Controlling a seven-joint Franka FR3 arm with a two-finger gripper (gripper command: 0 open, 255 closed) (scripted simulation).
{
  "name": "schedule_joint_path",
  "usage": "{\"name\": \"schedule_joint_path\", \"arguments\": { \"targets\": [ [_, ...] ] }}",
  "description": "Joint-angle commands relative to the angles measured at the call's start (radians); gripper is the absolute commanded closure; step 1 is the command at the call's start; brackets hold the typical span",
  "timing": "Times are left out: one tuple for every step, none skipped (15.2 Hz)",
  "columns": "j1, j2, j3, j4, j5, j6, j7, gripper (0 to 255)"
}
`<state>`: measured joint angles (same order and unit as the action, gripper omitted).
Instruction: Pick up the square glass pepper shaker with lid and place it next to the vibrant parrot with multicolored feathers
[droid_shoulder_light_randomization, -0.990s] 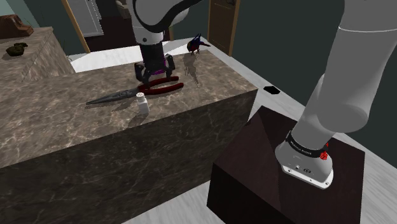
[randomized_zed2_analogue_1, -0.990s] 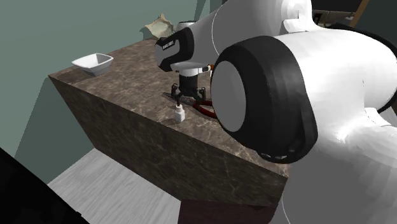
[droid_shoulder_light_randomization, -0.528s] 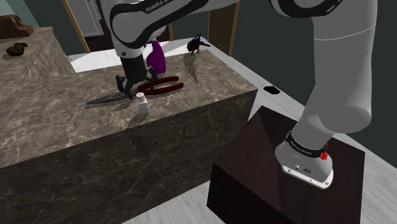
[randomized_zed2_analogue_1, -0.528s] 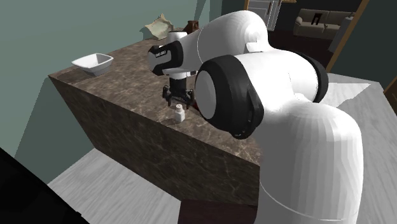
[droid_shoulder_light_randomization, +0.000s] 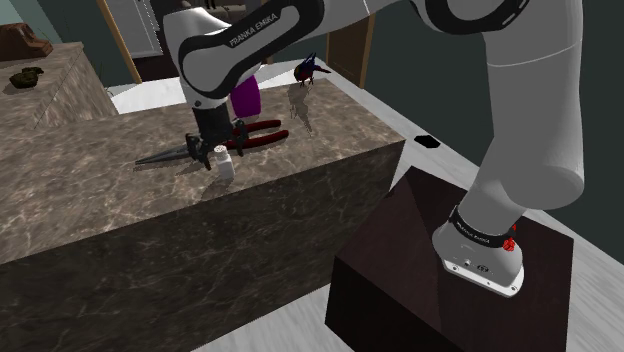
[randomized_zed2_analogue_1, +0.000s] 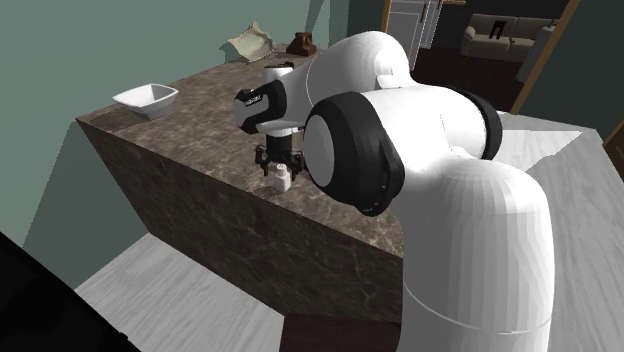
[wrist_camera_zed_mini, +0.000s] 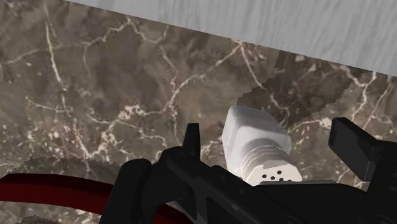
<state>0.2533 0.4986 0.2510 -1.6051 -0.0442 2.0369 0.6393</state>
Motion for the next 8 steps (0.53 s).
{"name": "schedule_joint_path", "arguments": {
  "targets": [
    [0.0,0.001,0.0,-0.004,0.0,0.006,0.0,0],
    [0.0,0.001,0.0,-0.004,0.0,0.006,0.0,0],
    [0.0,0.001,0.0,-0.004,0.0,0.006,0.0,0],
    [0.0,0.001,0.0,-0.004,0.0,0.006,0.0,0],
    [0.0,0.001,0.0,-0.004,0.0,0.006,0.0,0],
    [0.0,0.001,0.0,-0.004,0.0,0.005,0.0,0],
    [0.0,0.001,0.0,-0.004,0.0,0.005,0.0,255],
    [0.0,0.001,0.0,-0.004,0.0,0.005,0.0,255]
  ]
}}
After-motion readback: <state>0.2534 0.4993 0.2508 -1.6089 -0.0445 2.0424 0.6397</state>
